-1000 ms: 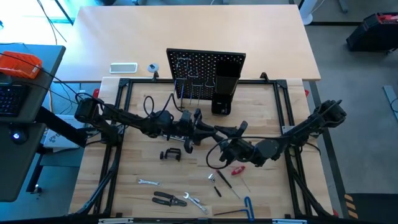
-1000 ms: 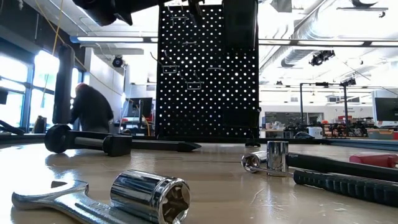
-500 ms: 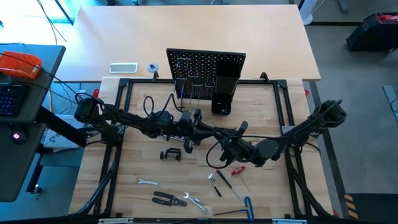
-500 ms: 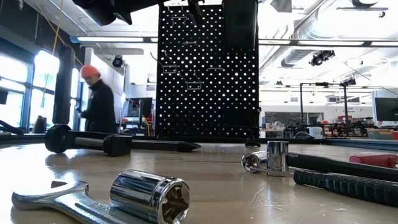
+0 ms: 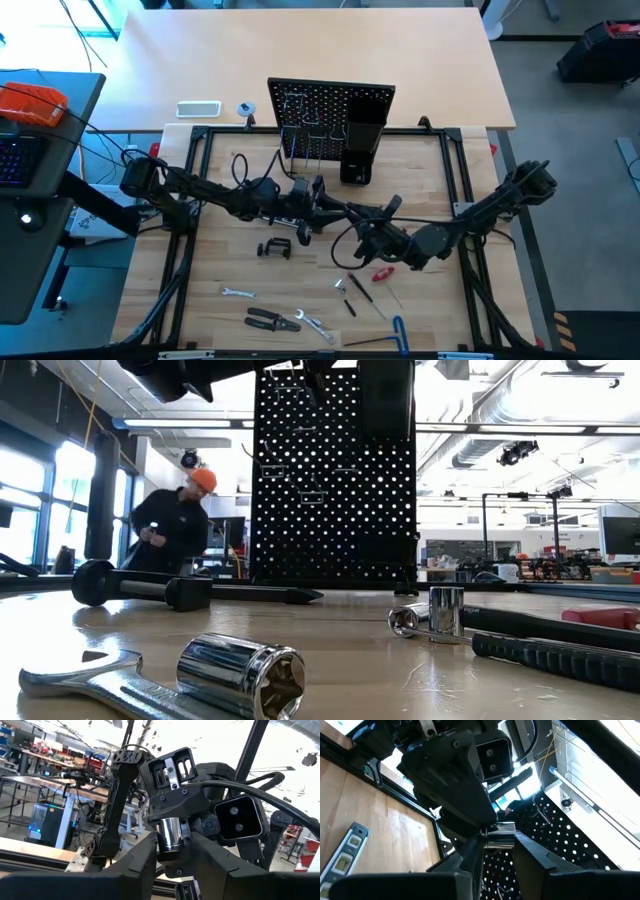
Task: Hang tools onto peg board
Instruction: Put the top left socket into the bottom peg board bin
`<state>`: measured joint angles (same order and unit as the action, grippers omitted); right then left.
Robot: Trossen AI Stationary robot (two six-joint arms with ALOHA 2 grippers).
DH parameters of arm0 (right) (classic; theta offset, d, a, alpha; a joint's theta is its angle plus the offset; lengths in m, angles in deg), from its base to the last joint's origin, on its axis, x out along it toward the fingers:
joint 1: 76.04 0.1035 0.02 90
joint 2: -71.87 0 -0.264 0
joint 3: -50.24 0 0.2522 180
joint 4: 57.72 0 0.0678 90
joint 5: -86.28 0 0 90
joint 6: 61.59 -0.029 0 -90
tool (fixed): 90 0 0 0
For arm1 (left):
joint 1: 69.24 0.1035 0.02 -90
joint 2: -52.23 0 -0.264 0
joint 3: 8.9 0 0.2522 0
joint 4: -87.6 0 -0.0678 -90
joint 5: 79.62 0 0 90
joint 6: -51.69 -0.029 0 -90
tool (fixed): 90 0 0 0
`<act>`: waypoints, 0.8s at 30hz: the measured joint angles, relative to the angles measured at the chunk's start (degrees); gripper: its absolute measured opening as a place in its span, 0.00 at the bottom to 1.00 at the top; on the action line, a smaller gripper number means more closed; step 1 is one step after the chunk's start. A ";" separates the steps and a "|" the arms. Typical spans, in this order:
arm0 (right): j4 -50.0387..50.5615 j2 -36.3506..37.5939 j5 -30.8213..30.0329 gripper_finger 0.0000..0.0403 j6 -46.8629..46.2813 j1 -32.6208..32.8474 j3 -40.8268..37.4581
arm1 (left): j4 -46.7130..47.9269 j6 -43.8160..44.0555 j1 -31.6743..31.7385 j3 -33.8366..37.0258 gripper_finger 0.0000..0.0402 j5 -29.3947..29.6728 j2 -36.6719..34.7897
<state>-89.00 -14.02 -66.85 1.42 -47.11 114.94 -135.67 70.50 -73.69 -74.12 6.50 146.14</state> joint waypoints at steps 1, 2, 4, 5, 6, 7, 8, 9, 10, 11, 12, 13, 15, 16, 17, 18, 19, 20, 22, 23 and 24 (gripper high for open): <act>0.05 0.00 -0.22 0.20 0.04 0.12 0.00 | 0.03 0.12 0.01 0.00 0.28 -0.18 0.00; 0.05 0.00 -0.36 0.20 0.06 0.33 0.00 | 0.11 0.24 0.00 0.00 0.28 -0.31 0.00; 0.14 0.00 -1.50 0.20 0.08 0.55 0.00 | 0.41 0.39 0.00 0.00 0.29 -0.53 0.00; 0.16 0.00 -2.00 0.20 0.08 0.57 0.00 | 0.52 0.42 0.00 0.00 0.29 -0.50 0.00; 0.22 0.00 -2.64 0.20 0.02 0.57 0.00 | 0.76 0.39 0.02 0.00 0.30 -0.40 0.00; 0.70 0.00 -3.21 0.20 -0.36 0.56 0.00 | 1.17 0.39 0.04 0.00 0.31 -0.36 0.00; 1.36 0.00 -3.79 0.20 -1.19 0.69 0.00 | 1.81 0.14 0.06 -0.02 0.31 -0.31 0.00; 2.23 0.00 -4.26 0.20 -1.83 0.82 0.00 | 2.55 -0.14 0.04 -0.02 0.32 -0.34 0.00; 3.13 0.00 -4.46 0.20 -2.72 0.87 0.00 | 3.40 -0.44 0.07 -0.02 0.32 -0.42 -0.07; 4.03 0.00 -4.56 0.20 -3.57 0.90 0.00 | 4.21 -0.46 0.19 -0.02 0.33 -0.52 -0.13; 5.05 0.00 -4.89 0.20 -4.56 0.91 0.00 | 4.91 -0.46 0.36 -0.04 0.33 -0.64 -0.17; 6.33 0.00 -5.33 0.20 -5.75 0.98 0.00 | 5.74 -0.61 0.48 -0.06 0.34 -1.01 -0.20; 9.32 0.00 -5.97 0.20 -8.40 1.20 0.00 | 7.73 -1.30 0.82 -0.07 0.34 -2.26 -0.20; 10.76 0.00 -6.16 0.20 -9.88 1.20 0.00 | 8.69 -1.36 0.90 -0.06 0.34 -2.73 -0.19; 12.03 0.00 -6.27 0.20 -11.13 1.22 0.00 | 9.53 -1.36 1.15 -0.07 0.34 -3.16 -0.17; 13.15 0.00 -6.50 0.20 -12.02 1.24 0.00 | 10.28 -1.38 1.36 -0.07 0.34 -3.75 -0.17; 14.43 0.00 -6.83 0.20 -13.01 1.23 0.00 | 11.11 -1.38 1.54 -0.06 0.34 -4.32 -0.17; 15.84 0.01 -6.95 0.20 -14.35 1.19 0.00 | 12.21 -1.38 1.68 -0.04 0.34 -4.57 -0.17; 19.24 0.02 -7.11 0.20 -17.55 1.16 0.00 | 14.48 -1.48 1.81 -0.04 0.34 -4.91 -0.17; 20.92 0.02 -7.14 0.20 -19.05 1.06 0.00 | 15.60 -1.69 1.81 -0.04 0.34 -4.97 -0.17; 22.49 0.02 -7.10 0.20 -20.33 0.85 0.00 | 16.60 -2.12 1.81 -0.04 0.34 -5.06 -0.17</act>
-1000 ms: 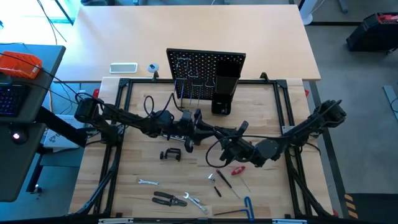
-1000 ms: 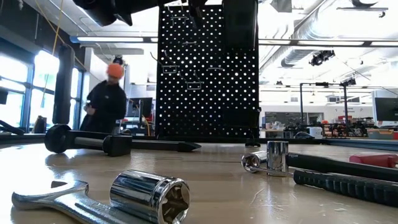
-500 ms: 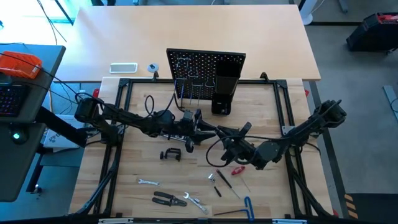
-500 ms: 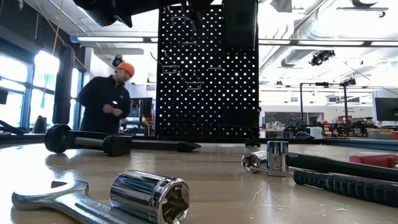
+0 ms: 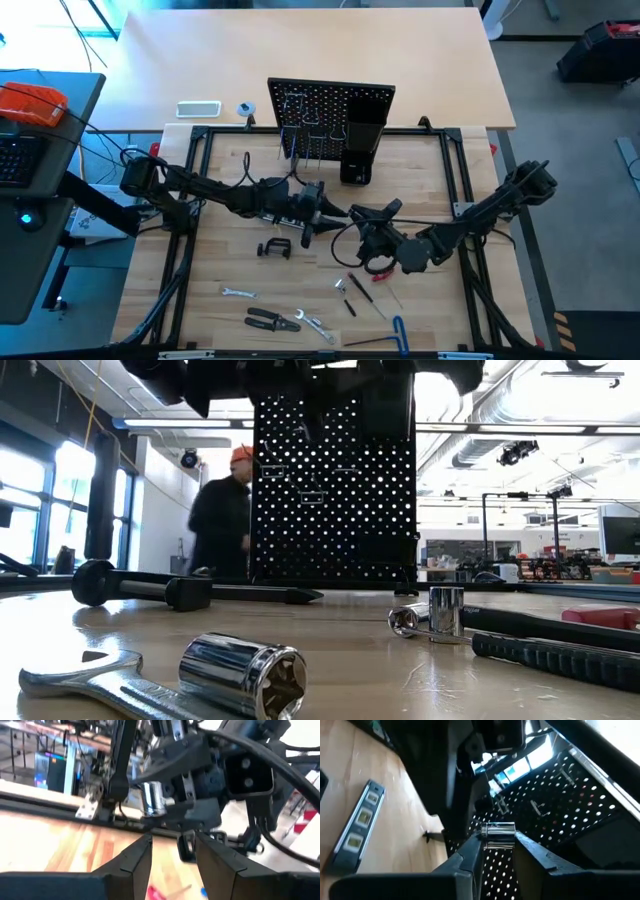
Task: Hang tools onto peg board
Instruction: Put the top left socket into the bottom peg board bin
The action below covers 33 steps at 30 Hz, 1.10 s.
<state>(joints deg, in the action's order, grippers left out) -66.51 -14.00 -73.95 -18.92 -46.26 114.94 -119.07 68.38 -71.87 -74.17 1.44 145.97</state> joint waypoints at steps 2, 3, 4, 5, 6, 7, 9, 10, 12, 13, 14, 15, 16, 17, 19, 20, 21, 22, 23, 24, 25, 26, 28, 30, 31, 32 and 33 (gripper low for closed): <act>3.34 0.00 0.32 0.20 -3.06 -0.34 0.00 | 2.47 -0.82 0.00 0.00 0.34 0.00 -0.23; 5.49 0.00 0.78 0.20 -5.10 -0.66 0.00 | 3.51 -1.07 0.00 0.00 0.34 0.01 -0.26; 7.62 0.00 1.46 0.20 -7.12 -1.04 0.00 | 4.70 -1.35 0.00 0.00 0.34 0.02 -0.39; 9.53 0.00 1.96 0.20 -8.84 -1.51 0.00 | 6.71 -1.75 0.00 0.03 0.34 0.09 -0.76; 11.27 0.00 2.60 0.20 -10.53 -1.99 0.00 | 8.26 -2.14 0.00 0.08 0.34 0.29 -1.05; 12.90 0.01 3.60 0.20 -12.26 -2.47 0.01 | 9.66 -2.58 0.00 0.09 0.34 0.46 -1.46; 16.48 0.02 6.16 0.20 -15.80 -3.68 0.02 | 13.37 -3.42 0.02 0.09 0.34 0.77 -2.48; 17.81 0.02 7.51 0.20 -17.35 -4.29 0.02 | 15.07 -3.80 0.02 0.07 0.34 1.19 -3.03; 19.63 0.02 9.83 0.20 -19.20 -5.64 0.02 | 18.65 -4.37 0.00 0.07 0.34 2.14 -4.06; 20.29 0.02 11.11 0.20 -19.94 -6.39 0.02 | 20.73 -4.79 -0.05 0.07 0.34 2.91 -4.65; 20.96 0.02 12.63 0.20 -20.61 -7.20 0.02 | 22.48 -4.88 -0.21 0.07 0.34 3.70 -5.15; 21.66 0.02 14.29 0.20 -21.47 -8.12 0.02 | 24.22 -4.94 -0.36 0.07 0.34 4.54 -5.71; 22.26 0.02 15.72 0.20 -22.06 -9.14 0.02 | 26.43 -5.04 -0.48 0.07 0.34 5.06 -6.24; 22.81 0.02 17.02 0.20 -22.59 -10.17 0.02 | 28.07 -5.30 -0.54 0.07 0.34 5.48 -6.66; 24.01 0.02 19.27 0.20 -23.75 -12.44 0.02 | 31.19 -5.33 -0.96 0.07 0.34 6.39 -7.25; 24.63 0.02 20.36 0.20 -24.40 -13.60 0.02 | 32.71 -5.35 -1.28 0.07 0.34 6.98 -7.49; 24.99 0.02 21.49 0.20 -24.86 -14.82 0.02 | 33.89 -5.42 -1.72 0.07 0.34 7.50 -7.56; 25.19 0.02 22.58 0.20 -25.32 -16.01 0.02 | 34.79 -5.48 -2.18 0.07 0.34 7.86 -7.56; 25.40 0.02 23.41 0.20 -25.88 -17.27 0.02 | 35.68 -5.83 -2.71 0.07 0.34 8.04 -7.55; 25.62 0.02 24.32 0.20 -26.23 -18.47 0.02 | 36.46 -6.14 -3.28 0.07 0.34 8.06 -7.54; 25.77 0.02 25.65 0.20 -26.62 -19.78 0.02 | 36.96 -6.36 -3.85 0.07 0.34 8.20 -7.47; 26.08 0.02 27.28 0.20 -27.49 -21.17 0.02 | 37.22 -6.43 -4.41 0.07 0.34 8.41 -7.35; 26.79 0.02 30.71 0.20 -29.25 -23.96 0.02 | 38.13 -6.50 -5.62 0.07 0.34 9.56 -7.21; 27.19 0.02 33.76 0.20 -30.96 -26.72 0.02 | 38.80 -6.98 -6.77 0.11 0.34 10.94 -7.21; 27.64 0.02 34.76 0.20 -31.67 -27.91 0.02 | 38.87 -7.38 -7.39 0.11 0.34 11.82 -7.21; 28.10 0.02 35.73 0.20 -32.26 -29.10 0.02 | 39.19 -7.64 -7.97 0.11 0.34 12.72 -7.21; 28.39 0.02 36.57 0.20 -32.66 -30.16 0.02 | 39.48 -7.83 -8.53 0.11 0.34 13.52 -7.21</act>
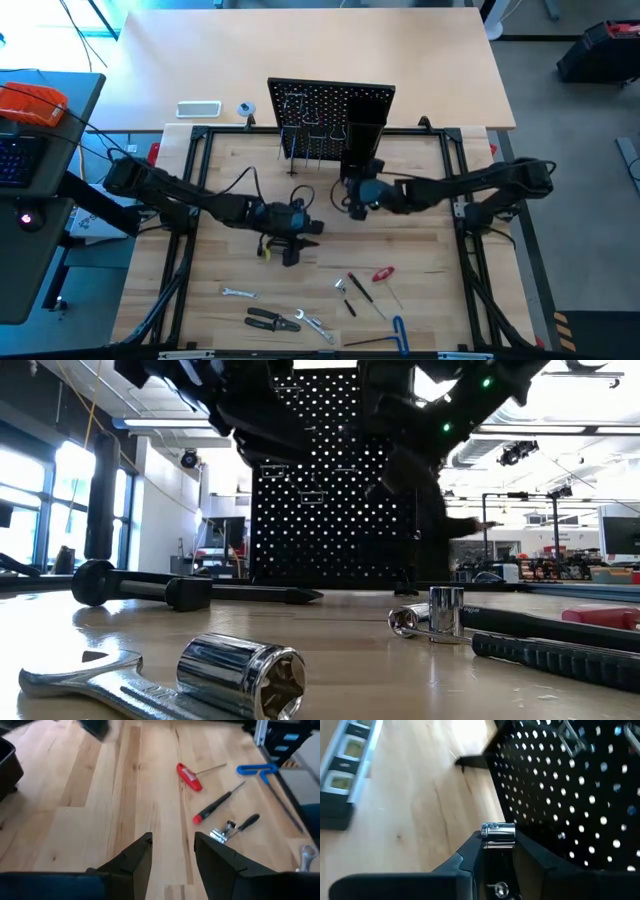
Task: Hang tools onto peg board
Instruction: Put the top left socket into the bottom peg board bin
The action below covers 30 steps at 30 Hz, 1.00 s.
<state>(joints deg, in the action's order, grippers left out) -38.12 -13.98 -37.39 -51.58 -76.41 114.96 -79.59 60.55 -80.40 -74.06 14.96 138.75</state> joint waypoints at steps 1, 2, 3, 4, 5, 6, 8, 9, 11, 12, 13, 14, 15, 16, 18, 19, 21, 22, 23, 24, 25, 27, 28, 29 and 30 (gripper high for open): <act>0.25 0.00 0.49 0.20 -0.50 -0.91 0.00 | 0.04 -0.05 -0.55 0.00 0.34 0.65 0.00; 0.57 0.00 0.90 0.20 -1.00 -1.78 0.00 | -0.04 -0.09 -1.00 0.00 0.34 1.13 0.00; 0.89 0.00 1.33 0.20 -1.24 -2.56 0.00 | -0.18 -0.13 -1.41 0.00 0.34 1.55 0.00; 1.29 0.00 2.00 0.20 -1.68 -3.23 0.00 | -0.18 -0.13 -1.85 0.00 0.34 1.94 0.00; 1.69 0.00 2.54 0.20 -2.27 -3.91 0.00 | -0.11 -0.15 -2.19 0.00 0.34 2.30 0.00; 2.01 0.00 2.70 0.20 -2.69 -4.53 0.00 | -0.11 -0.15 -2.53 0.00 0.34 2.65 0.00; 2.73 0.00 2.79 0.20 -3.72 -5.68 0.00 | -0.16 -0.15 -3.05 0.00 0.34 3.51 0.00; 3.08 0.00 2.98 0.20 -3.97 -6.24 0.00 | -0.18 -0.16 -3.31 0.00 0.34 3.86 0.00; 3.23 0.00 4.13 0.20 -4.05 -7.22 0.00 | -0.15 -0.46 -3.66 0.00 0.34 4.17 0.07; 3.13 0.00 4.65 0.20 -4.20 -7.66 0.00 | -0.21 -0.48 -3.80 0.00 0.34 4.17 0.18; 3.13 0.00 5.18 0.20 -4.61 -8.04 0.00 | -0.46 -0.51 -3.97 0.00 0.34 4.22 0.42; 3.18 0.00 5.32 0.20 -5.06 -8.39 0.00 | -0.74 -0.52 -4.12 0.00 0.34 4.24 0.74; 3.21 0.00 5.38 0.20 -5.27 -8.77 0.00 | -0.86 -0.53 -4.34 0.00 0.34 4.23 1.17; 3.24 0.00 5.46 0.20 -5.48 -9.15 0.00 | -1.17 -0.55 -4.51 0.00 0.34 4.22 1.85; 3.22 0.00 6.55 0.20 -5.61 -9.94 0.00 | -2.50 -0.98 -4.82 -0.02 0.34 3.57 3.58; 3.24 0.00 7.36 0.20 -5.89 -10.32 0.00 | -2.79 -1.04 -5.02 -0.02 0.34 3.09 4.67; 3.15 0.00 8.65 0.20 -6.89 -11.08 0.00 | -4.40 -1.03 -5.17 -0.02 0.34 1.76 6.93; 3.38 0.00 9.05 0.20 -7.32 -11.39 0.00 | -5.20 -1.03 -5.20 0.00 0.34 1.13 8.18; 3.48 0.00 9.44 0.20 -7.64 -11.71 0.00 | -6.43 -0.97 -5.20 0.00 0.34 0.11 9.35; 3.50 0.00 9.86 0.20 -8.07 -11.99 0.00 | -7.44 -0.69 -5.20 0.00 0.34 -0.66 10.53; 3.78 0.00 9.94 0.20 -8.53 -12.14 0.00 | -8.63 -0.57 -5.20 0.00 0.34 -1.41 11.67; 3.84 0.00 9.96 0.20 -8.74 -12.42 0.00 | -10.46 0.08 -5.20 0.00 0.34 -2.17 13.56; 3.83 0.00 9.94 0.20 -8.70 -12.42 0.00 | -11.54 0.63 -5.20 0.00 0.34 -2.42 14.36; 3.72 0.00 9.86 0.21 -8.68 -12.42 0.00 | -12.26 0.98 -5.20 0.00 0.34 -2.44 14.96; 3.70 0.00 9.74 0.23 -8.58 -12.41 0.00 | -12.97 1.30 -5.20 0.00 0.34 -2.48 15.56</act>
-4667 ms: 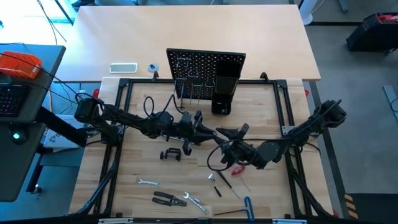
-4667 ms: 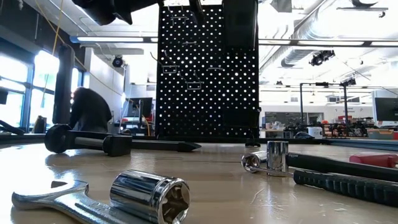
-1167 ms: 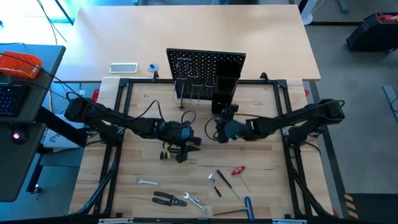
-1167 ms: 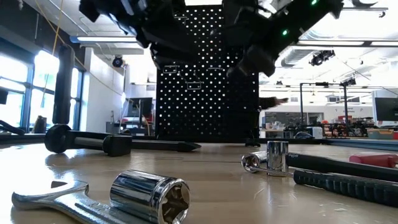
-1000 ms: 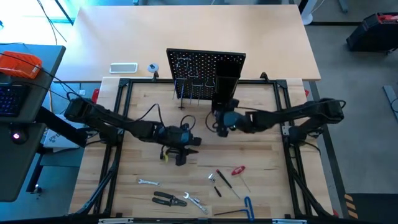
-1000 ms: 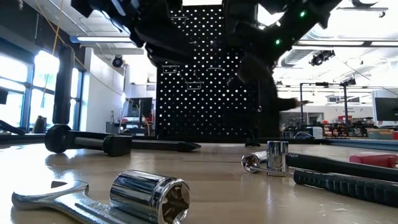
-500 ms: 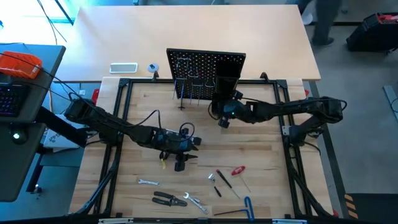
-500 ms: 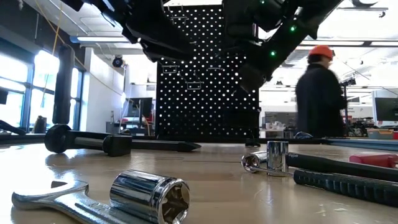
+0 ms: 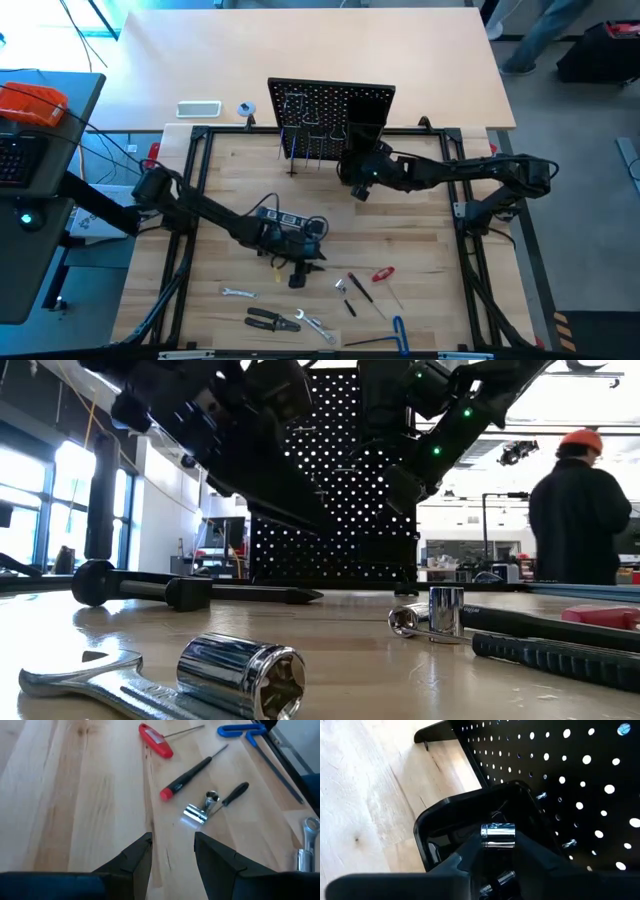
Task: Hang tools onto peg board
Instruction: Put the top left socket into the bottom peg board bin
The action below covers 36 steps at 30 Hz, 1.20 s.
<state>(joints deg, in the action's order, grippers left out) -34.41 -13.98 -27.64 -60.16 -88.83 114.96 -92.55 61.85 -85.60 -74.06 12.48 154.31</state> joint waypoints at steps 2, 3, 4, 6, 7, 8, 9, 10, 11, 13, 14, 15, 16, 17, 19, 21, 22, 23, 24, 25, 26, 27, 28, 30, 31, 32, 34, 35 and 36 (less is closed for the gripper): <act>-0.34 0.00 -0.08 0.27 0.27 0.02 0.00 | -0.67 0.26 -0.04 0.00 0.34 -0.05 0.51; -0.35 0.00 -0.15 0.29 0.33 0.02 0.00 | -0.87 0.40 -0.14 0.00 0.34 -0.03 0.61; -0.35 0.00 -0.57 0.32 0.35 0.02 0.00 | -1.26 0.49 -0.17 0.00 0.34 -0.03 0.61; -0.29 0.00 -1.71 0.37 0.37 0.02 0.00 | -1.52 0.60 -0.19 0.00 0.34 -0.03 0.61; -0.32 0.00 -2.02 0.39 0.39 0.02 0.00 | -1.57 0.69 -0.25 0.00 0.34 -0.03 0.49; -0.35 0.00 -2.02 0.41 0.40 0.02 0.00 | -1.66 0.69 -0.30 0.00 0.34 -0.03 0.38; -0.34 0.00 -2.03 0.43 0.33 0.02 0.00 | -2.22 0.68 -0.33 0.00 0.34 -0.02 0.35; -0.30 0.00 -2.01 0.44 0.17 0.04 0.00 | -2.80 0.67 -0.38 0.00 0.34 -0.03 0.33; -0.26 0.00 -1.80 0.45 -0.02 0.04 0.00 | -2.90 0.62 -0.51 0.00 0.34 -0.03 0.33; -0.30 0.00 -0.41 0.46 -0.64 0.04 0.00 | -3.20 -0.43 -0.74 0.00 0.34 -0.14 0.33; -0.22 0.00 0.35 0.46 -1.15 0.09 0.00 | -3.39 -1.22 -0.89 0.00 0.34 -0.55 0.33; 0.00 0.00 0.69 0.47 -1.48 0.32 0.00 | -3.59 -2.08 -1.04 0.00 0.34 -1.38 0.33; 0.18 0.00 1.47 0.47 -1.60 0.65 0.00 | -3.65 -3.02 -1.23 0.00 0.34 -2.48 0.33; 0.27 0.00 1.87 0.47 -1.64 1.15 0.00 | -3.51 -3.81 -1.38 0.00 0.34 -3.77 0.33; 0.61 0.00 2.65 0.47 -1.62 2.55 0.00 | -3.43 -4.99 -1.81 0.00 0.34 -5.04 0.33; 0.59 0.00 2.78 0.47 -1.56 4.37 0.00 | -3.52 -6.03 -2.30 0.00 0.34 -5.04 0.33; 0.59 0.00 2.78 0.47 -1.53 5.43 0.00 | -3.51 -6.40 -2.58 0.00 0.34 -4.87 0.35; 0.59 0.00 2.78 0.47 -1.55 6.48 0.00 | -3.70 -6.74 -2.75 0.00 0.34 -4.39 0.54; 0.59 0.00 2.78 0.47 -1.61 7.52 0.00 | -3.96 -6.92 -2.94 0.00 0.34 -3.90 0.71; 0.57 0.00 2.78 0.47 -1.66 8.59 0.00 | -3.94 -7.17 -3.09 0.00 0.34 -3.26 0.81; 0.63 0.00 2.78 0.47 -1.93 9.71 0.00 | -4.20 -7.22 -3.28 0.00 0.34 -2.95 1.14; 0.68 0.00 2.76 0.47 -2.69 10.86 0.00 | -5.25 -7.18 -3.32 -0.02 0.34 -2.83 1.68; 0.71 0.00 2.76 0.47 -3.22 11.98 0.00 | -5.99 -6.98 -3.40 -0.02 0.34 -2.84 2.12; 1.15 0.00 2.74 0.47 -4.49 14.23 0.00 | -8.71 -6.76 -3.75 -0.02 0.34 -3.03 3.72; 1.18 0.00 2.72 0.47 -5.23 15.36 0.00 | -10.32 -6.83 -3.97 -0.01 0.34 -3.10 4.59; 1.46 0.00 2.55 0.47 -5.79 16.50 0.00 | -11.70 -7.22 -4.21 -0.01 0.34 -3.08 5.45; 1.84 0.00 1.87 0.47 -7.02 18.72 0.00 | -14.59 -7.93 -4.60 -0.18 0.34 -3.05 7.57; 1.89 0.00 1.39 0.47 -7.55 19.78 0.00 | -15.36 -8.20 -4.77 -0.37 0.34 -2.63 8.61; 2.06 0.00 0.69 0.47 -8.10 20.86 0.00 | -15.96 -8.50 -4.85 -0.69 0.34 -1.68 9.49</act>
<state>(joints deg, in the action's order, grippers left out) -32.35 -13.98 -26.96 -68.26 -67.96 114.96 -108.51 53.35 -90.45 -74.75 10.80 163.80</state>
